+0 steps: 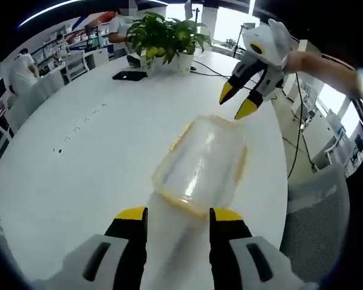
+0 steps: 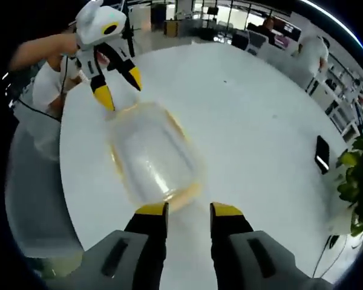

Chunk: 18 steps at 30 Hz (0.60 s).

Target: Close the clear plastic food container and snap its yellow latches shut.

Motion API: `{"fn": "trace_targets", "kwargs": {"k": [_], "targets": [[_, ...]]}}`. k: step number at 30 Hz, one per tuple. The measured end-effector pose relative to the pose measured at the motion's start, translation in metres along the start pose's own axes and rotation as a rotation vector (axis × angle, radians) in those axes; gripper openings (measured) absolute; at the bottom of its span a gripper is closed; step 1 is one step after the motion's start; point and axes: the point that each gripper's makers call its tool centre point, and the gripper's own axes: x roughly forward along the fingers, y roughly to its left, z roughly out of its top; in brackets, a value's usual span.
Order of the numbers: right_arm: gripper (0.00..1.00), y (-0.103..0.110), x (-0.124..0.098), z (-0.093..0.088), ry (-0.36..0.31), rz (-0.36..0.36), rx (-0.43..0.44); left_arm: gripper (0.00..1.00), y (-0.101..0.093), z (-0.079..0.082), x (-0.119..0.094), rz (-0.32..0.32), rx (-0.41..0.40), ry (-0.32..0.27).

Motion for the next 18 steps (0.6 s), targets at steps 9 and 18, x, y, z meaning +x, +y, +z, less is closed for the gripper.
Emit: {"fn": "trace_targets", "kwargs": {"k": [9, 18], "targets": [[0.25, 0.008, 0.003, 0.002, -0.046, -0.001, 0.158, 0.35, -0.005, -0.002, 0.006, 0.051, -0.113, -0.026], [0.25, 0.015, 0.011, 0.004, -0.07, 0.014, 0.264, 0.35, -0.008, -0.007, 0.012, 0.084, -0.226, -0.022]]}}
